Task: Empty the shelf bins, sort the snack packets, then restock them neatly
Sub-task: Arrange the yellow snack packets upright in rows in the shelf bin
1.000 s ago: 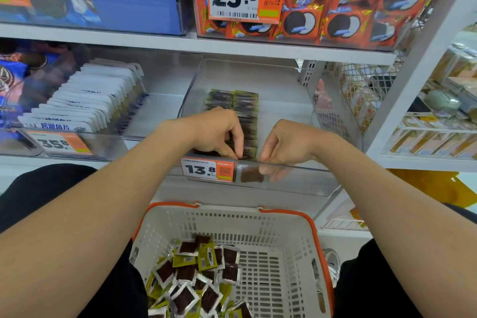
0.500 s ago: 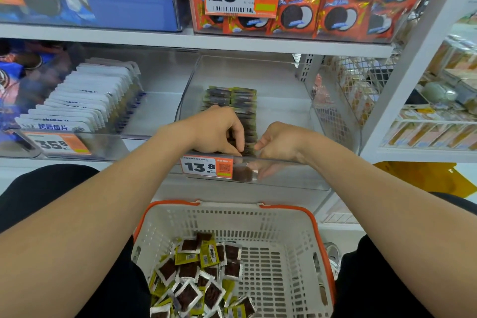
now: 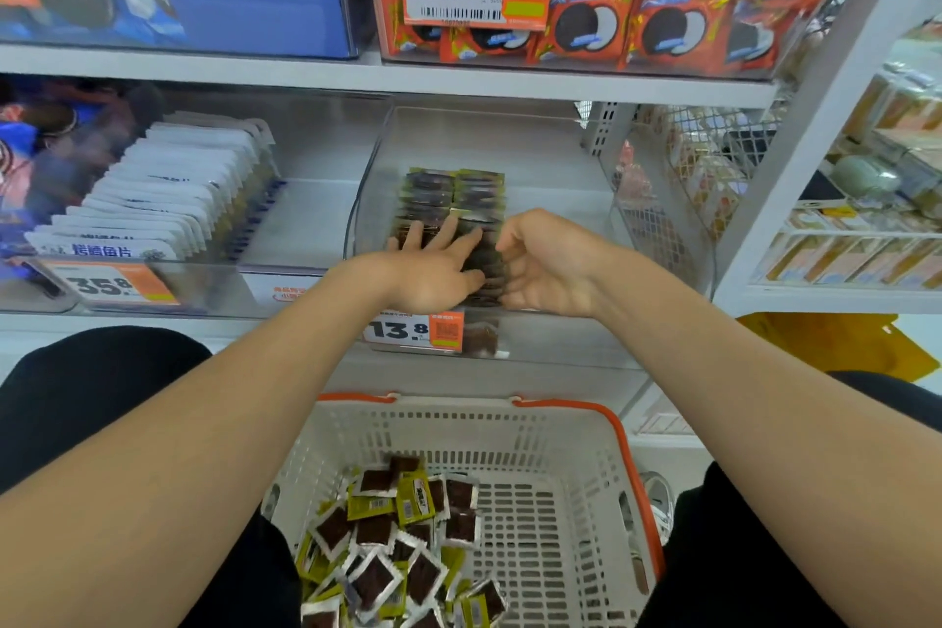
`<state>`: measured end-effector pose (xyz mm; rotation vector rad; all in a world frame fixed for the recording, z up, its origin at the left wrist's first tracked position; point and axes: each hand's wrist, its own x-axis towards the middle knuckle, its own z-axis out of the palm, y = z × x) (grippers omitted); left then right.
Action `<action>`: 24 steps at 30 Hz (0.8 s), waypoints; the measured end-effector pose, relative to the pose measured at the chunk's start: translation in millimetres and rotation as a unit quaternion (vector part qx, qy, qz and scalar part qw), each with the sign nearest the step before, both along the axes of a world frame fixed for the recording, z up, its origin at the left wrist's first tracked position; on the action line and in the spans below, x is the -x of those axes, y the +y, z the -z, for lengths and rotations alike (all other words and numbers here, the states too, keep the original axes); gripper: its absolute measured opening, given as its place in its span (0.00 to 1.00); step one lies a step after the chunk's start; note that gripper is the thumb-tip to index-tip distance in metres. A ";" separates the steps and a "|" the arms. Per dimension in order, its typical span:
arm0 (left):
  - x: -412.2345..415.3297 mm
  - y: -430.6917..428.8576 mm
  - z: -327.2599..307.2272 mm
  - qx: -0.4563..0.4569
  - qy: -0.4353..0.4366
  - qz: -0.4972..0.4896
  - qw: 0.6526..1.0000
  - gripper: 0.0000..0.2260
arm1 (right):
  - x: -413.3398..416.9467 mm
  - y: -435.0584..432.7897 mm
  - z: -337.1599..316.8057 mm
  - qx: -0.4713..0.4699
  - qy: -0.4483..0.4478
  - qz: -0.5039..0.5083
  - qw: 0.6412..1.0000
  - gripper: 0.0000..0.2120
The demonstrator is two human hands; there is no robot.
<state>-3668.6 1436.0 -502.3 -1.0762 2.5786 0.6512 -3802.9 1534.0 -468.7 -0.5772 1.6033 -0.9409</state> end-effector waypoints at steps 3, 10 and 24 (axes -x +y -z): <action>-0.7 0.9 -2.4 -0.014 -0.030 0.008 0.999 0.32 | 7.8 -13.8 3.9 0.015 0.131 0.044 0.990 0.19; -3.1 4.9 5.0 0.055 -0.020 -0.003 0.998 0.37 | 10.4 -69.7 39.2 0.051 0.045 0.014 0.998 0.35; -24.1 28.2 -5.9 0.236 0.285 0.030 0.929 0.13 | -9.4 4.2 2.5 0.211 0.339 0.046 0.915 0.08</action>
